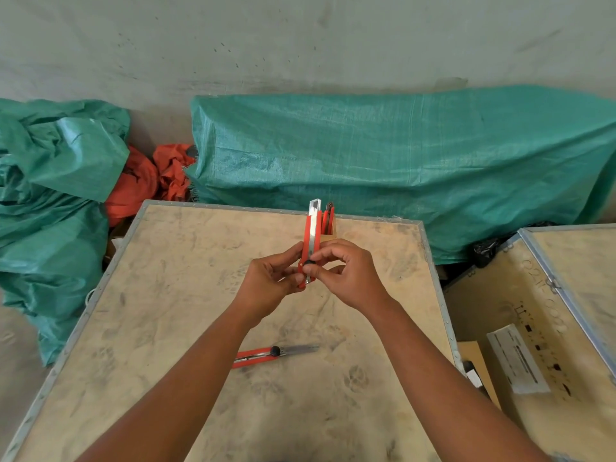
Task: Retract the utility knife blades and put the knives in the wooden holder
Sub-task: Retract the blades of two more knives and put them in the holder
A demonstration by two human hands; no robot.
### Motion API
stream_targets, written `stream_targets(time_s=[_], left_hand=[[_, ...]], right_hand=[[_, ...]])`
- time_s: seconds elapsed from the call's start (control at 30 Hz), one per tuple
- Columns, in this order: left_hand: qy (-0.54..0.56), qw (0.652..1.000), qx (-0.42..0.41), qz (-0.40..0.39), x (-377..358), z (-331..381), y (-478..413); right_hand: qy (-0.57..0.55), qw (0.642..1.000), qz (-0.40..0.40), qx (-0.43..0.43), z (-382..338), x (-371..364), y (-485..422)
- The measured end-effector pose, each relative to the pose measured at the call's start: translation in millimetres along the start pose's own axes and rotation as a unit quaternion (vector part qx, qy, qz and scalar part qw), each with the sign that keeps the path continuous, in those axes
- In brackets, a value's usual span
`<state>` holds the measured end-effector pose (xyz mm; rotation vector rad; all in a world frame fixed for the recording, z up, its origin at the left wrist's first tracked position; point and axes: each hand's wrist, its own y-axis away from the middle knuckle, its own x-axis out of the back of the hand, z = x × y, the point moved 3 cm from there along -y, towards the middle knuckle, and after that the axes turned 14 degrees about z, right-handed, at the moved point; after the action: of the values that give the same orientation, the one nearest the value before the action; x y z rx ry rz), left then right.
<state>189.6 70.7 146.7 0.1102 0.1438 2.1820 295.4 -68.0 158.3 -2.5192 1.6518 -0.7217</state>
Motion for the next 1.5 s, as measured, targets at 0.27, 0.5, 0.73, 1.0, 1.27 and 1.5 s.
stream_targets(time_s=[0.27,0.5,0.73,1.0,1.27,1.5], left_hand=[[-0.02,1.0,0.009,-0.022,-11,-5,-35],[-0.043,0.999,0.009,-0.012,-30,-18,-102],[-0.112,0.993,0.004,0.03,-49,-36,-175],[-0.224,0.97,0.091,-0.033,-53,-98,-213],[-0.187,0.978,0.094,-0.013,-57,-111,-221],[-0.184,0.979,0.089,0.014,-55,-107,-216]], right_hand=[[-0.033,0.997,0.02,-0.062,30,2,-35],[-0.015,0.996,0.024,-0.082,64,-1,-98],[0.026,0.991,0.119,-0.055,116,-13,-146],[0.135,0.985,0.1,0.03,155,-62,-150],[0.154,0.983,0.094,0.029,167,-71,-148],[0.15,0.98,0.13,0.02,164,-61,-140]])
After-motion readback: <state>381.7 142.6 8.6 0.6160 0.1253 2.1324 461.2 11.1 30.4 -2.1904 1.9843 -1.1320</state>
